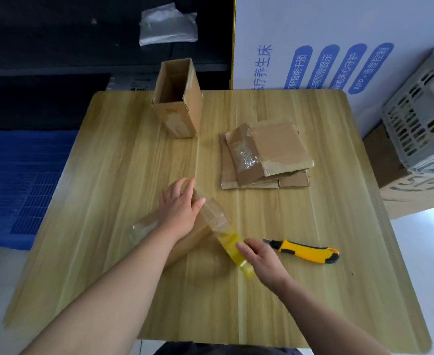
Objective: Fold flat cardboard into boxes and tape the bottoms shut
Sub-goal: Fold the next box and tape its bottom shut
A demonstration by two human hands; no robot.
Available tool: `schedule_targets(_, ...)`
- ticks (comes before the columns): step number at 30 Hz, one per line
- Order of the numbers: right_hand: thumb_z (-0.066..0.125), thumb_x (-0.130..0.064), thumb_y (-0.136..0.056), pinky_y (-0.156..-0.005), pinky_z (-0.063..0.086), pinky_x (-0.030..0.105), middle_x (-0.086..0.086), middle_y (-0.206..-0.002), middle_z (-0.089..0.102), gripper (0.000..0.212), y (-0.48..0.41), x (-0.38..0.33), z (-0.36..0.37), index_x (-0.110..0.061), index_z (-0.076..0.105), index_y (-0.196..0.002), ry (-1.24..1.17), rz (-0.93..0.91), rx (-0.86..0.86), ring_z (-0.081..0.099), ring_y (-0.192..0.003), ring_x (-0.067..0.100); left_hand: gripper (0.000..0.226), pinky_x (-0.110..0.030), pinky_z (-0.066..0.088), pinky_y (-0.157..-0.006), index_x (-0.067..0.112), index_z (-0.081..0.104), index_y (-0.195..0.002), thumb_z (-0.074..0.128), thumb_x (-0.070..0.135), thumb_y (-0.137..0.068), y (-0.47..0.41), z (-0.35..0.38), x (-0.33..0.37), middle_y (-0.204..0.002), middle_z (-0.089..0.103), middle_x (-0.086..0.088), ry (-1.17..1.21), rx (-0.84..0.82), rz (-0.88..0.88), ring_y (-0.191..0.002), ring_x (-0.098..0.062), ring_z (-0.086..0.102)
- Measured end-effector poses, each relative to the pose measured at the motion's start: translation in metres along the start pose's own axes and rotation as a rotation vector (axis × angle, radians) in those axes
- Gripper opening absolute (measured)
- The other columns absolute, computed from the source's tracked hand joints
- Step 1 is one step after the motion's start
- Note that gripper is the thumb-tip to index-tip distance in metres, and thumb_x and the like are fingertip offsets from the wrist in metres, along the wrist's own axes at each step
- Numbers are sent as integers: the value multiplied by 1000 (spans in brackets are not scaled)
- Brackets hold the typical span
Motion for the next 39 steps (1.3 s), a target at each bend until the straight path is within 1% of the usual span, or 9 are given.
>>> schedule_targets(10, 52, -42, -96, -62, 35, 30, -1, -69, 44, 43, 3, -14, 12, 0, 57, -87, -12, -11, -53, 41, -65, 11, 34, -38, 49, -79, 15, 64, -108, 73, 32, -80, 74, -11, 8, -109, 56, -6, 166, 524, 35, -96, -26, 55)
schedule_targets(15, 51, -40, -97, -64, 35, 32, -2, -69, 46, 40, 6, -14, 9, -3, 57, -84, -28, -30, -63, 42, -65, 11, 32, -30, 46, -58, 22, 61, -84, 51, 52, -90, 120, -4, 35, -64, 57, 10, 375, 209, -95, -66, -16, 62)
schedule_targets(17, 51, -37, -98, -63, 35, 30, -3, -67, 47, 37, 9, -15, 7, -5, 58, -82, -43, -39, -73, 42, -64, 11, 37, -29, 47, -71, 20, 61, -104, 55, 53, -89, 117, 16, 43, -75, 61, 9, 410, 3, -267, -83, -20, 65)
schedule_targets(20, 49, -35, -99, -63, 36, 29, -4, -68, 49, 34, 13, -16, 2, -7, 60, -83, -71, -36, -93, 43, -64, 10, 86, -38, 53, -86, 23, 52, -126, 67, 76, -60, 103, 33, 57, -103, 68, 0, 920, -155, -546, -97, -21, 66)
schedule_targets(25, 48, -35, -100, -66, 42, 14, -11, -76, 63, 28, 15, -13, -13, -16, 67, -92, -56, -43, -133, 54, -71, 2, 18, -47, 54, -89, 35, 61, -94, 72, 27, -82, 87, 41, 73, -113, 65, -4, 1222, -80, -651, -100, -23, 65)
schedule_targets(28, 49, -38, -98, -89, 46, 27, -2, -107, 68, 29, 2, 2, -39, -17, 66, -110, 188, -110, -39, 60, -103, 13, 13, -40, 52, -93, 25, 66, -94, 69, 15, -86, 83, 38, 74, -108, 67, -1, 1183, -74, -683, -98, -21, 64)
schedule_targets(31, 54, -36, -94, -99, 40, 37, 4, -129, 53, 43, -16, 23, -72, -17, 50, -132, 791, -74, 66, 47, -119, 26, 17, -29, 48, -88, 16, 68, -102, 68, 10, -87, 85, 34, 71, -103, 65, 0, 1138, -61, -704, -93, -17, 60)
schedule_targets(34, 54, -25, -91, -92, 40, 34, 6, -124, 50, 36, -23, 45, -92, -18, 47, -126, 1093, 80, 53, 45, -114, 27, 16, -27, 47, -84, 15, 68, -99, 69, 6, -85, 85, 33, 66, -103, 66, -3, 1151, -21, -712, -89, -16, 59)
schedule_targets(39, 49, -13, -91, -78, 45, 32, 4, -110, 52, 33, -30, 56, -104, -20, 50, -123, 1101, 46, -18, 52, -101, 25, 11, -27, 47, -77, 16, 68, -92, 70, 8, -85, 82, 30, 62, -95, 66, -2, 1194, -9, -716, -83, -15, 58)
Point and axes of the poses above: each hand's wrist, its own y-axis away from the middle knuckle, its own z-axis out of the palm, x = y × z, the point moved 1 cm from there along -y, towards the middle knuckle
